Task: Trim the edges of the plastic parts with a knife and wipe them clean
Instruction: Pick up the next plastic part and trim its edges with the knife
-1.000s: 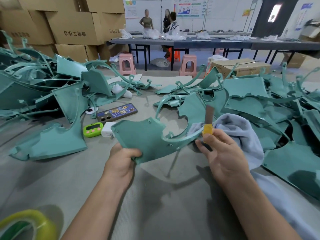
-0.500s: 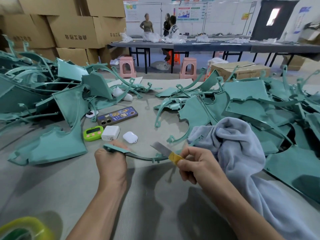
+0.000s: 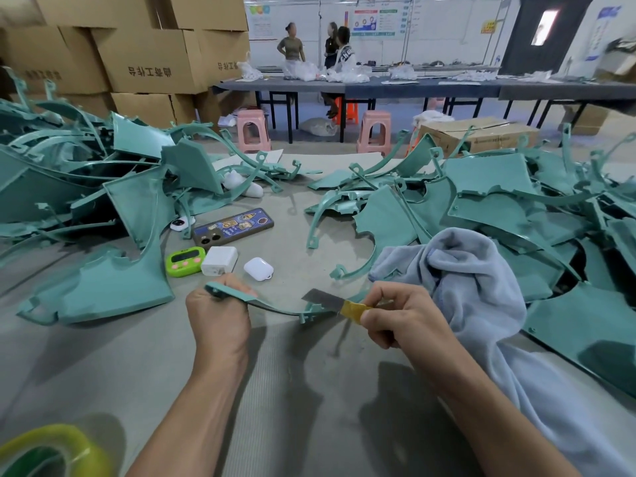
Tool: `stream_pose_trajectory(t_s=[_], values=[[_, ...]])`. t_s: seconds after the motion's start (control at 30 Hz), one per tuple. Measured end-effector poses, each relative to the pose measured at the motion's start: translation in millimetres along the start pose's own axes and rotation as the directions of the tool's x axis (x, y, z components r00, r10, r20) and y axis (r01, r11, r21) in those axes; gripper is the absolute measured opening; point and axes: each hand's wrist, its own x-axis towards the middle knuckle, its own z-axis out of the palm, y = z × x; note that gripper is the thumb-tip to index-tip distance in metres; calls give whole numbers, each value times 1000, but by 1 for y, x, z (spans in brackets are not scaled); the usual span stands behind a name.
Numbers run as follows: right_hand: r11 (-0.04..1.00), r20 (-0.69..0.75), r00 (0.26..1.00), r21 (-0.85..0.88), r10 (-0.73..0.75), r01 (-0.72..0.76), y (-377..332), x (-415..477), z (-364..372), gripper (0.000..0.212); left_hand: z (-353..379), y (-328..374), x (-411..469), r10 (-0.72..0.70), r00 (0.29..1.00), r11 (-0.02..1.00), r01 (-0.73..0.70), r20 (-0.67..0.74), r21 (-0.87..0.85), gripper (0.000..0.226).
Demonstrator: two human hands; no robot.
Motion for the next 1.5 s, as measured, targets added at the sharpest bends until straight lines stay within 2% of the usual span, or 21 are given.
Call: stream_pose_trajectory(t_s=[0.17,0.3,0.43,0.5,0.57,0.63,0.73,0.8,0.87,0.93,1.0,1.07,1.13,1.2,1.27,1.3,1.37,1.43,1.5], values=[[1000,-147,989,25,7,-4,7,6,-1,29,0,-2,1,-8,999,1000,8,32,-4,52],[998,-14,999,-17,52,-53,11,4,3,17,-2,-2,1,-15,997,1000,16,79,-8,46],[997,-66,997,-63,49,-53,13,5,6,18,-2,0,3,0,992,1000,0,123,-5,32],[998,-82,995,17,53,-52,12,3,7,25,-2,-2,4,-4,993,1000,4,115,-2,36],[993,-47,996,93,73,-68,11,3,6,20,-3,-4,5,-11,994,1000,12,107,-5,41],[993,-12,995,74,95,-94,11,3,6,12,-3,-4,5,-11,993,1000,12,114,-7,38],[994,-70,994,-62,83,-87,11,5,8,17,-3,-2,5,-16,993,1000,18,117,-15,34],[997,-68,995,-6,74,-75,11,3,7,23,-3,-2,5,-17,993,1000,19,113,-10,43],[996,0,997,39,80,-80,10,2,6,19,-3,-3,5,-21,994,1000,21,110,-4,47],[994,-2,995,-51,95,-95,10,3,6,15,-3,-2,5,-22,994,1000,23,108,-7,48],[983,-99,993,-166,62,-78,11,4,5,21,-3,-1,5,-17,995,1000,19,103,-13,48],[990,-150,988,-132,34,-54,9,3,4,25,-3,0,5,-14,994,1000,17,107,-24,49],[979,-140,990,-196,21,-49,9,1,5,23,-3,0,5,-21,995,998,26,97,-53,48],[905,-150,989,-418,19,-80,11,0,7,18,-2,0,4,-35,999,996,38,36,-84,37],[773,-256,966,-619,-30,-140,12,2,6,18,-1,1,4,-41,998,994,34,-57,-105,23],[734,-312,946,-661,-82,-155,11,2,5,19,0,1,4,-34,995,994,25,-91,-104,23],[774,-343,928,-623,-144,-110,10,1,4,19,-1,-1,7,-15,996,995,6,-91,-102,27],[854,-289,952,-516,-104,-63,10,-1,10,17,-2,-2,8,-2,998,996,-3,-60,-84,36],[817,-262,963,-568,-65,-100,11,-1,15,15,-4,-2,9,18,1000,998,-19,-24,-64,33]])
